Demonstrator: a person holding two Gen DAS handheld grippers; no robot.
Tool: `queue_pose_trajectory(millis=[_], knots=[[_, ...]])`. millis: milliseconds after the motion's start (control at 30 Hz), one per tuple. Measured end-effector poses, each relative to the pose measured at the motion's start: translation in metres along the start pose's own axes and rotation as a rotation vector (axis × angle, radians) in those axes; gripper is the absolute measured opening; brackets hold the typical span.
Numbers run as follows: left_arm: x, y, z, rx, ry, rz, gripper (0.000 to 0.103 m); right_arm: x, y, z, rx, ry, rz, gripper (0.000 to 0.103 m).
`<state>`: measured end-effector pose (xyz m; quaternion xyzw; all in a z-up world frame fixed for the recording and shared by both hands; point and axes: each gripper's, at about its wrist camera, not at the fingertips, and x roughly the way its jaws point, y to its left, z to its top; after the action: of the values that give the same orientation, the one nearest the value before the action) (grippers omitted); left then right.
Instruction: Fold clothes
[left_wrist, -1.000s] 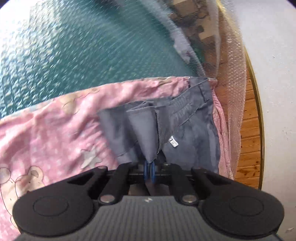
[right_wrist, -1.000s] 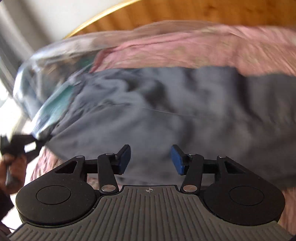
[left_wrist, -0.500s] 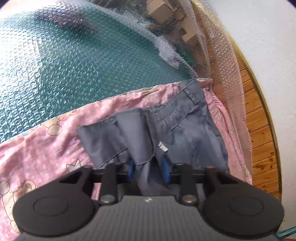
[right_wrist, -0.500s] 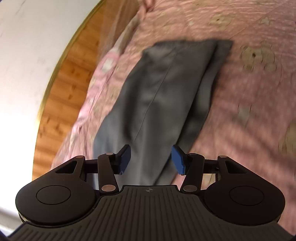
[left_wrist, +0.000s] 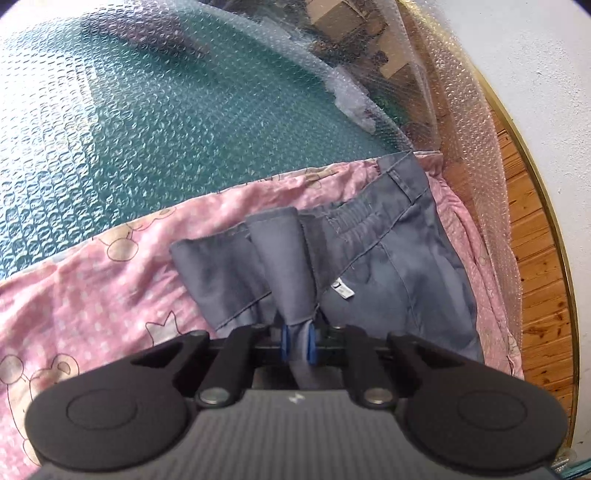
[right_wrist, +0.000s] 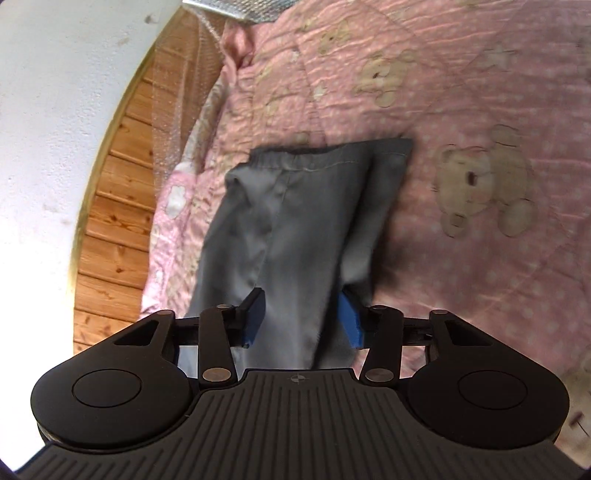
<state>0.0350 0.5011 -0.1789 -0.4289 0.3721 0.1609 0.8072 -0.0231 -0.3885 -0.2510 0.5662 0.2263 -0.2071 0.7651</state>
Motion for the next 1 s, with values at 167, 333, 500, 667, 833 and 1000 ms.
queue_pose_trajectory(millis=[167,333,500,667,833,1000], knots=[[-0.003,-0.004,0.003,0.049,0.003,-0.023,0.006,0.004,0.008,0.004,-0.078,0.013,-0.075,0.000],[-0.003,0.004,0.003,0.055,0.031,-0.053,0.006,-0.020,0.006,-0.002,-0.131,-0.045,-0.167,0.000],[0.004,0.017,0.002,0.035,0.060,-0.049,0.007,-0.004,0.008,0.003,-0.219,-0.014,-0.181,0.000],[0.005,0.027,0.001,0.000,0.071,-0.057,0.011,0.006,0.020,0.016,-0.299,0.037,-0.214,0.000],[-0.005,0.041,-0.002,-0.039,0.066,-0.071,0.023,-0.015,0.009,0.032,-0.265,0.006,-0.242,0.006],[-0.029,0.043,-0.006,-0.079,0.001,-0.057,0.035,-0.044,0.035,0.050,-0.395,-0.101,-0.315,0.027]])
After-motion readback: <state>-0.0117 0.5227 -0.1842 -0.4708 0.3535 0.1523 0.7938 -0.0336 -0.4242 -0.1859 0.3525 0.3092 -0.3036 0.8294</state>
